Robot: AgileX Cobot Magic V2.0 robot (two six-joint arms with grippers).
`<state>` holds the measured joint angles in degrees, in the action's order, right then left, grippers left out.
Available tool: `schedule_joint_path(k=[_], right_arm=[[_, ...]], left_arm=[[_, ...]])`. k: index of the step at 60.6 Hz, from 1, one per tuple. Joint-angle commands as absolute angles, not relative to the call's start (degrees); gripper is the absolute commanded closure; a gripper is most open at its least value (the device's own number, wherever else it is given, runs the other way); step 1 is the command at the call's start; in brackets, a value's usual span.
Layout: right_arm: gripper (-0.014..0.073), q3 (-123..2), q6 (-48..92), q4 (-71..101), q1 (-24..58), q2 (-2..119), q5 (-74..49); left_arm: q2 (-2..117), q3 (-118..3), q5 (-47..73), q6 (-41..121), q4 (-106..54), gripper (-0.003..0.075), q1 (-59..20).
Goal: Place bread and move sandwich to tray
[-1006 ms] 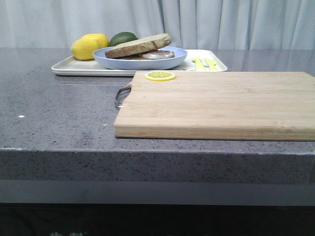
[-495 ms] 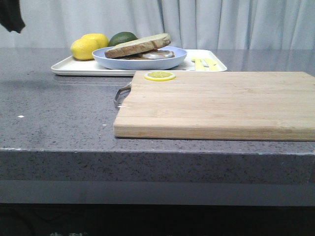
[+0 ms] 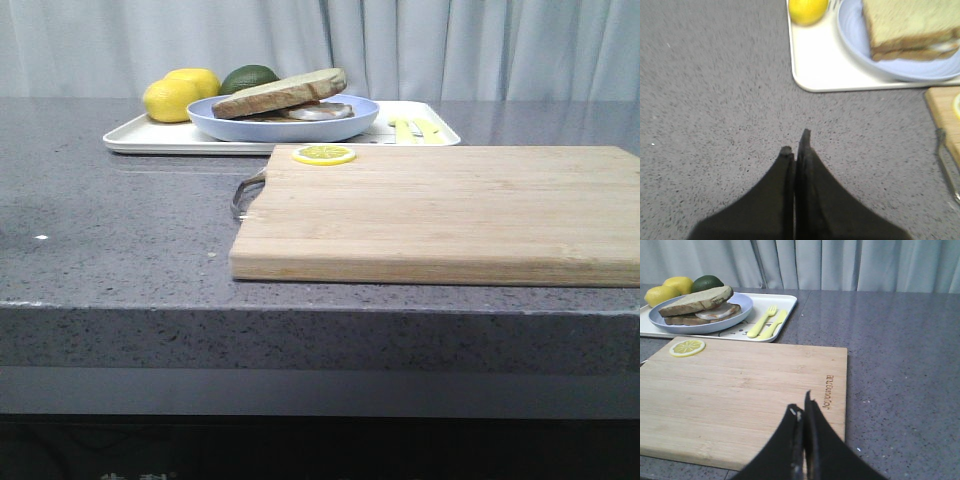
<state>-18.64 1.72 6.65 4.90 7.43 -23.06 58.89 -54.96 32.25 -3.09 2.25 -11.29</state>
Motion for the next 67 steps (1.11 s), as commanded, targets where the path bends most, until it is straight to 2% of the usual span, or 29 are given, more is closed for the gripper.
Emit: schedule_joint_path(k=[1,15,32,67], right_arm=[[0.0662,-20.2,1.7,6.4,4.7,8.0,-19.1],[0.0662,-20.2,1.7,6.4,4.7,8.0,-19.1],[0.0662,-20.2,1.7,6.4,4.7,8.0,-19.1],[0.0662,-20.2,1.7,6.4,4.7,8.0,-19.1]], left_arm=[[51.7,-51.7,25.9,-3.7,1.7,0.0739,-11.3],[32.8,-36.8,19.1,-3.7,1.7,0.0739,-11.3],[15.2,-26.5,19.0,-3.7,1.7,0.0739,-11.3],[12.5,-23.9,19.0,-3.7,1.7,0.0739,-11.3]])
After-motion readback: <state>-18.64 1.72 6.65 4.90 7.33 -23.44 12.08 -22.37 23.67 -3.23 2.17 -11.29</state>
